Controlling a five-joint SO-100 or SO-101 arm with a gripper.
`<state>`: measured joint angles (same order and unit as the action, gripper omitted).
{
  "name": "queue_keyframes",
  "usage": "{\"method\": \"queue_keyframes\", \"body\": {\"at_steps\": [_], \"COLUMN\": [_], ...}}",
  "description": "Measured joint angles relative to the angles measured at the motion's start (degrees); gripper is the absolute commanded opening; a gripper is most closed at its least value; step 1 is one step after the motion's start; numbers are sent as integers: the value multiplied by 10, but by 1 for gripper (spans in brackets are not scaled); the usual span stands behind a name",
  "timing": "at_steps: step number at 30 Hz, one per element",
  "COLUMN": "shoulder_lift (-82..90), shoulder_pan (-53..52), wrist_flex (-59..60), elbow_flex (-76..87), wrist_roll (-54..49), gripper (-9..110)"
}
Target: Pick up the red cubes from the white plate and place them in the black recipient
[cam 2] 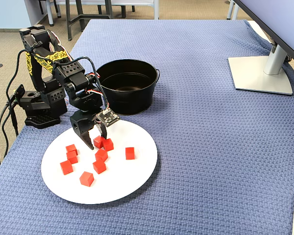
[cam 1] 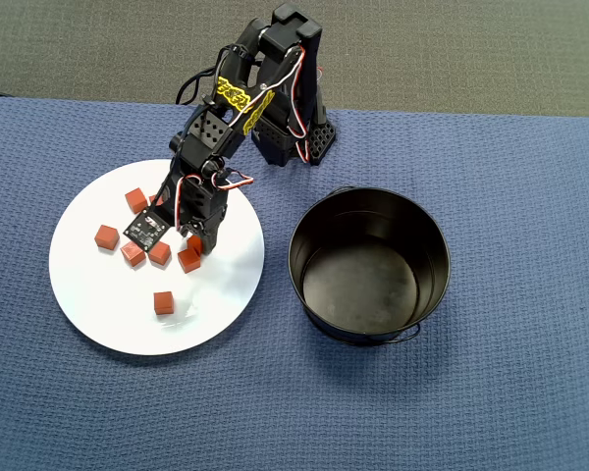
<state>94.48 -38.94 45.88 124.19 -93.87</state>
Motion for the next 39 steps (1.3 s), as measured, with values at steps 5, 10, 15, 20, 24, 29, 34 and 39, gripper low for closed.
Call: {"method": "queue_keyframes", "body": {"at_steps": [5, 10, 15, 20, 24, 29, 34, 39], "shoulder_lift": [0, 10, 127, 305, 420, 418, 308, 226], "shoulder_pan": [3, 7, 22, 78, 171, 337, 500, 627], "wrist_flex": [-4, -14, 46, 203, 286, 295, 266, 263], "elbow_flex": [0, 0, 0, -23, -72, -130, -183, -199], "wrist_roll": [10, 47, 164, 332, 503, 699, 829, 835], "gripper": [0, 0, 0, 0, 0, 0, 32, 39]}}
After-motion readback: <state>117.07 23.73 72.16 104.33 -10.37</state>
